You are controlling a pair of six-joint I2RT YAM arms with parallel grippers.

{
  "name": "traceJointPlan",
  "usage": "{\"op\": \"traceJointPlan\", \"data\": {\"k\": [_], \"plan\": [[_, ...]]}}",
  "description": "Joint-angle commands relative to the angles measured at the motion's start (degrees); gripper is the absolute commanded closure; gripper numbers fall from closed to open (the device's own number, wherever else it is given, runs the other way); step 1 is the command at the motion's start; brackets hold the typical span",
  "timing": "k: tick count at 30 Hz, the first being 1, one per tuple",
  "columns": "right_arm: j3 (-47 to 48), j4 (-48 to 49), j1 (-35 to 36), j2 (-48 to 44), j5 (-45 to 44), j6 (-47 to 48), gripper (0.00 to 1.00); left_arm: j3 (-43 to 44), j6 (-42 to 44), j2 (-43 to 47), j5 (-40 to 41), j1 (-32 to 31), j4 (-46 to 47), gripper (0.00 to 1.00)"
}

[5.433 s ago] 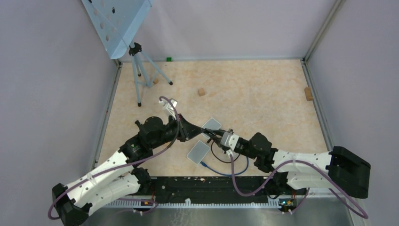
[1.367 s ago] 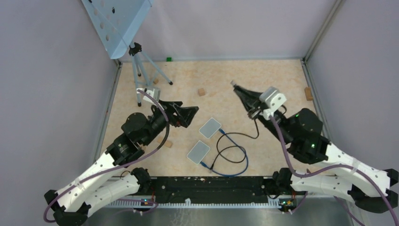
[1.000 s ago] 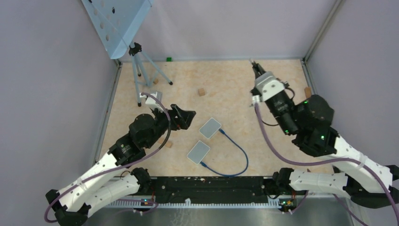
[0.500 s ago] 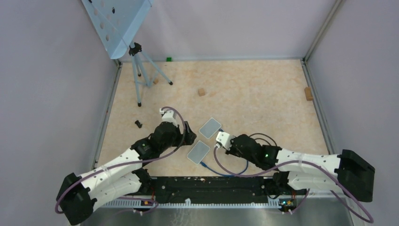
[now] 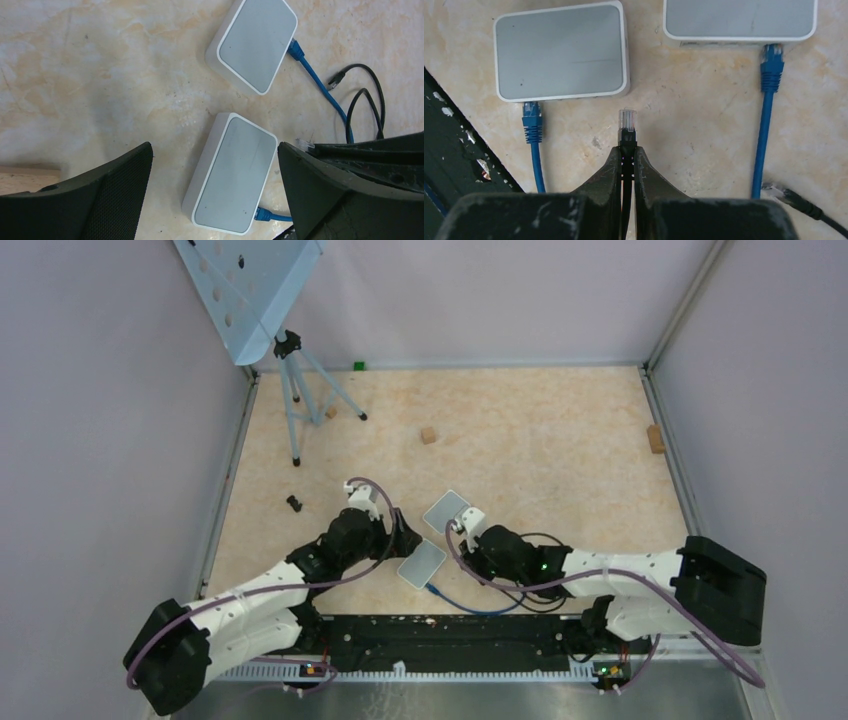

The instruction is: Insert the plug into the switch port

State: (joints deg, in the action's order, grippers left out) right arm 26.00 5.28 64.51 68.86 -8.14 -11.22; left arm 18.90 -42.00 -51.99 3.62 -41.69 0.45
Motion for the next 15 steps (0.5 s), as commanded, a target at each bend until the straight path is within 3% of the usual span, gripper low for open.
{"op": "traceJointPlan", "data": {"k": [1,8,15], "plan": [[2.18,3.41,2.15,3.25,-3.23,-9.9,1.0,-2.87,1.69,0.12,-3.35,0.37,9.67,0.01],[-2.4,11.91,9.25,4.59,-16.08,-8.76,1.0,-6.04,5.2,-0.25,-8.73,0.82,14.73,0.02],[-4.53,14.48,10.68,6.95,-20.65,-9.61,1.0,-9.87,5.72,1.13,-11.73,1.5,20.04,0.09]]}}
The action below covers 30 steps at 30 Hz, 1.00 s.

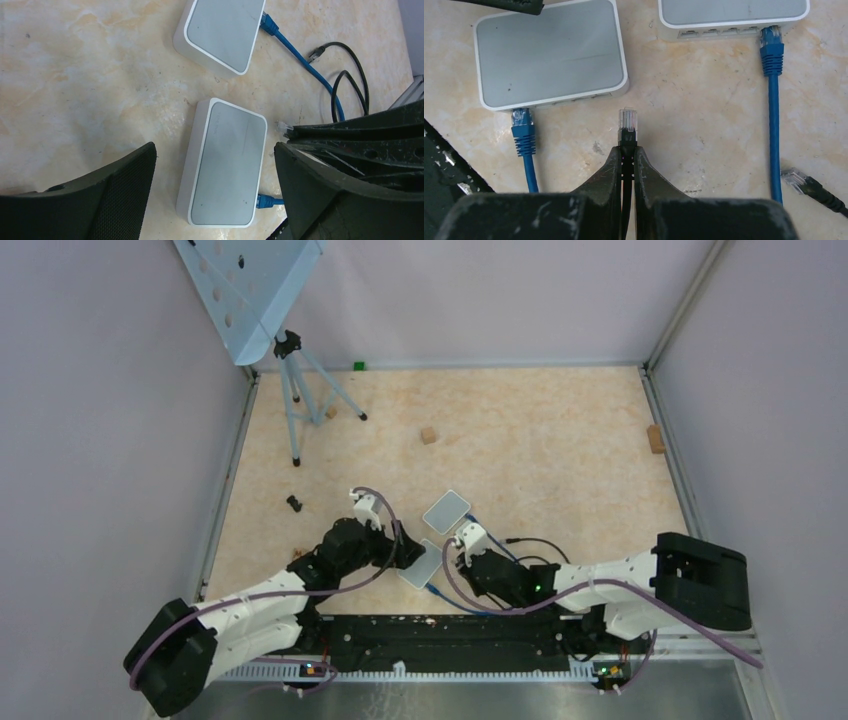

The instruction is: Insert the plug into the switch port

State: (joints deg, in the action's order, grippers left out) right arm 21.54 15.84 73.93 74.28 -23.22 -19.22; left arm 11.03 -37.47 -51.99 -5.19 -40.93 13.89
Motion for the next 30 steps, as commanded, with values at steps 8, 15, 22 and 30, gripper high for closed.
{"op": "traceJointPlan", "data": {"k": [8,15,22,30], "plan": [[2.53,4.26,5.51,4.35,-9.93,-0.95,1.0,-4.44,1.85,-1.84,-7.15,2.64,11.84,0.12],[4.18,4.33,7.66,8.59,-9.64,-0.21,1.0,-4.55,3.82,-3.42,-11.39,2.9,15.05,0.19],[5.12,4.06,8.38,10.43,-11.22,-0.33,1.0,-4.04,6.96,-4.98,-13.76,2.95,14.55,0.26],[6.89,3.75,8.34,13.24,-13.51,0.48,1.0,0.17,7.87,-12.34,-15.54,2.96,11.41,0.27]]}}
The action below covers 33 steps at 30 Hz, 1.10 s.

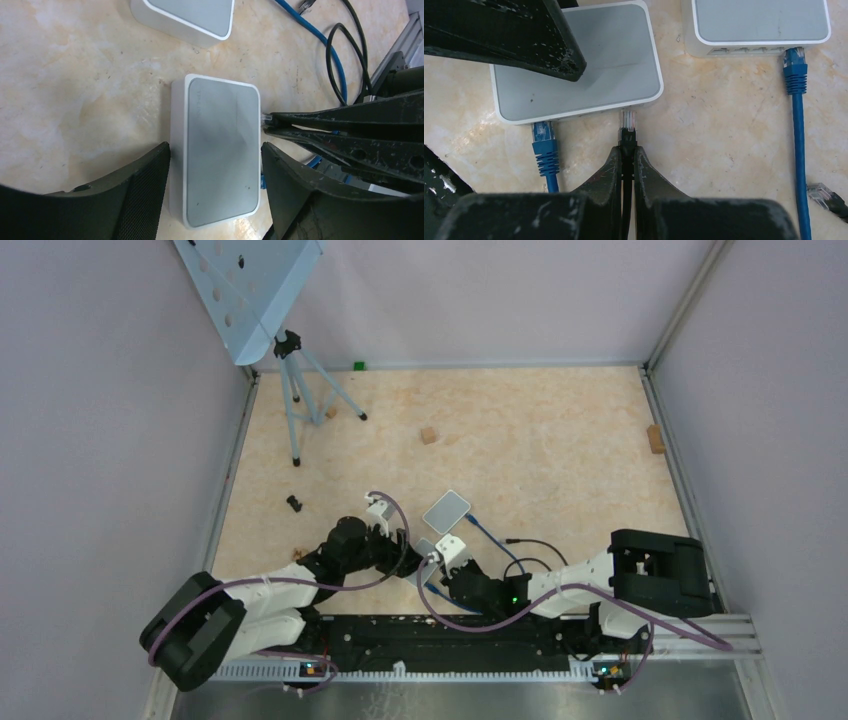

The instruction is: Insert the plug into the switch port

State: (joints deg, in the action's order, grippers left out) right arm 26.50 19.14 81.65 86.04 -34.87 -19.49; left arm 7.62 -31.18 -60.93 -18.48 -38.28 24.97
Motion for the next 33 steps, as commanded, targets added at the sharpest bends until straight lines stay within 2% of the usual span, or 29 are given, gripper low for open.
{"op": "traceJointPlan", "data": {"k": [1,13,20,27,33], "plan": [[1.91,0.62,0.62,1.53,-2.21,0.88,1.0,4.23,1.63,-4.61,-3.07,0.31,0.34,0.27],[-0.19,4.28,0.62,0.61,-1.71,4.43,1.0,5.87,0.69,-10.3,-2.33,0.31,2.19,0.27],[-2.7,7.38,0.64,-0.7,-1.28,6.85,1.0,6.56,-0.63,-11.44,3.22,0.31,1.27,0.18],[-4.41,8.51,0.62,-1.34,-2.06,7.91,1.0,6.71,-0.9,-12.62,3.91,0.31,1.74,0.25],[-4.86,10.1,0.62,-0.96,-1.99,8.9,1.0,6.06,-1.03,-13.66,2.32,0.23,2.82,0.26]]}}
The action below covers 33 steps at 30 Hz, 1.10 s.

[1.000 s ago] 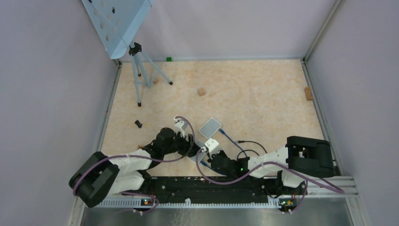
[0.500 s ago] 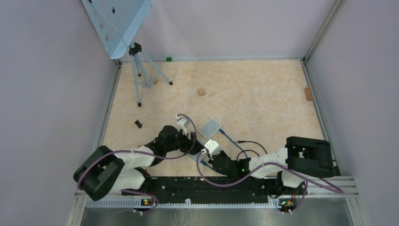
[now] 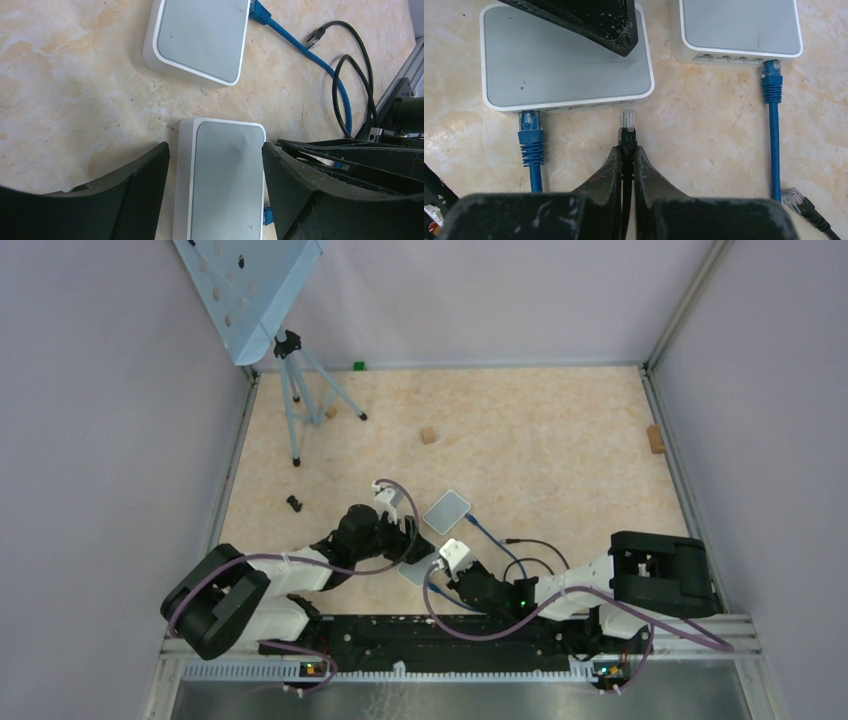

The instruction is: Insert the plug into the switch port

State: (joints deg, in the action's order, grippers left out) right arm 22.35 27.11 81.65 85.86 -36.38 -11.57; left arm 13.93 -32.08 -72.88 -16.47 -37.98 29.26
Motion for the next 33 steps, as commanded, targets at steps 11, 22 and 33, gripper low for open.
{"op": "traceJointPlan", "data": {"k": [11,22,33], "plan": [[1.19,4.39,0.61,1.41,-0.96,2.94,1.0,-0.24,-0.01,-4.31,-3.76,-0.33,0.5,0.32],[1.81,7.4,0.65,1.63,0.47,5.68,1.0,-2.21,-1.17,-4.02,-5.34,-1.11,1.22,0.36],[3.36,6.97,0.62,3.14,3.26,10.97,1.0,-1.63,-0.84,-5.59,-6.41,-1.67,1.88,0.39]]}}
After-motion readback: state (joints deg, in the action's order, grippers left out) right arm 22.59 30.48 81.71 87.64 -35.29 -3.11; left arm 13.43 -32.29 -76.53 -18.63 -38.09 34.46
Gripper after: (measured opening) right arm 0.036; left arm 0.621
